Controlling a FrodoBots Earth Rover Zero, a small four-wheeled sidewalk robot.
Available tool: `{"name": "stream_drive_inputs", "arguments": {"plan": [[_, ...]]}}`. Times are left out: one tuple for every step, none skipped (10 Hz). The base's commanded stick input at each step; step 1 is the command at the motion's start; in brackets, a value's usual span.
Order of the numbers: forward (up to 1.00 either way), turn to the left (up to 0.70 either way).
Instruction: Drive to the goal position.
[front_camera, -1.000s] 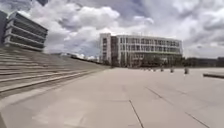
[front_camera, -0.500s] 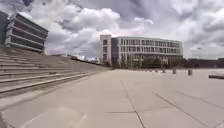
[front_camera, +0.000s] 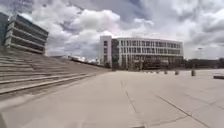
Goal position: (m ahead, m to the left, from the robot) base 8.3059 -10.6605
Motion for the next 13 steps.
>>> {"name": "stream_drive_inputs", "arguments": {"plan": [[0.70,0.00],[0.70,-0.23],[0.70,-0.35],[0.70,-0.35],[0.70,-0.35],[0.70,-0.35],[0.70,-0.35],[0.70,-0.35],[0.70,-0.35],[0.70,-0.35],[0.70,-0.35],[0.70,-0.35],[0.70,-0.35]]}}
